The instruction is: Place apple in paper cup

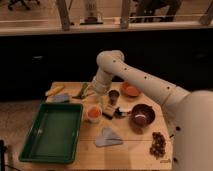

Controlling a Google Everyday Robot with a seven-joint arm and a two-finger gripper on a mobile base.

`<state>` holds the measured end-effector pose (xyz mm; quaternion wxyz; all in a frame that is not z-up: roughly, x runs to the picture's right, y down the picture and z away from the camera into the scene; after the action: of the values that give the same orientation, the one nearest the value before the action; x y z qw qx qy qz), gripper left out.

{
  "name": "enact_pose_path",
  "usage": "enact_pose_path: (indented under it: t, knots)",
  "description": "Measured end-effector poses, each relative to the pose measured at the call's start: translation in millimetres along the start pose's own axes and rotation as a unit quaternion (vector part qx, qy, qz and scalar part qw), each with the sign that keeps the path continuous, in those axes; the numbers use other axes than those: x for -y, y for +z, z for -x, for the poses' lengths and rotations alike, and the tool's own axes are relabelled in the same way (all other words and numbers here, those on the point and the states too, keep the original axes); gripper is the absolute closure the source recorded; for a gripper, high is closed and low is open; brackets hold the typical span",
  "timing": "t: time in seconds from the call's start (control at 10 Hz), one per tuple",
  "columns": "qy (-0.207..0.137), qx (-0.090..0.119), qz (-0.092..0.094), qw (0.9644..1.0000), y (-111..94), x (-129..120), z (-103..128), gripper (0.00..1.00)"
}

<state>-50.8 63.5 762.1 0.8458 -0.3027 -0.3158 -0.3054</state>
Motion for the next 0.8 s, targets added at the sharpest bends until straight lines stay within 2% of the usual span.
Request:
enact_pose_path:
  t: [0.5,0.8]
  knots:
    - [-0.007,0.002,0.002,1.0,-1.5,-1.7,-1.2,0.2]
    - [-0.013,-0.011,-0.003,0.9999,-5.4,-2.5,-2.4,0.2]
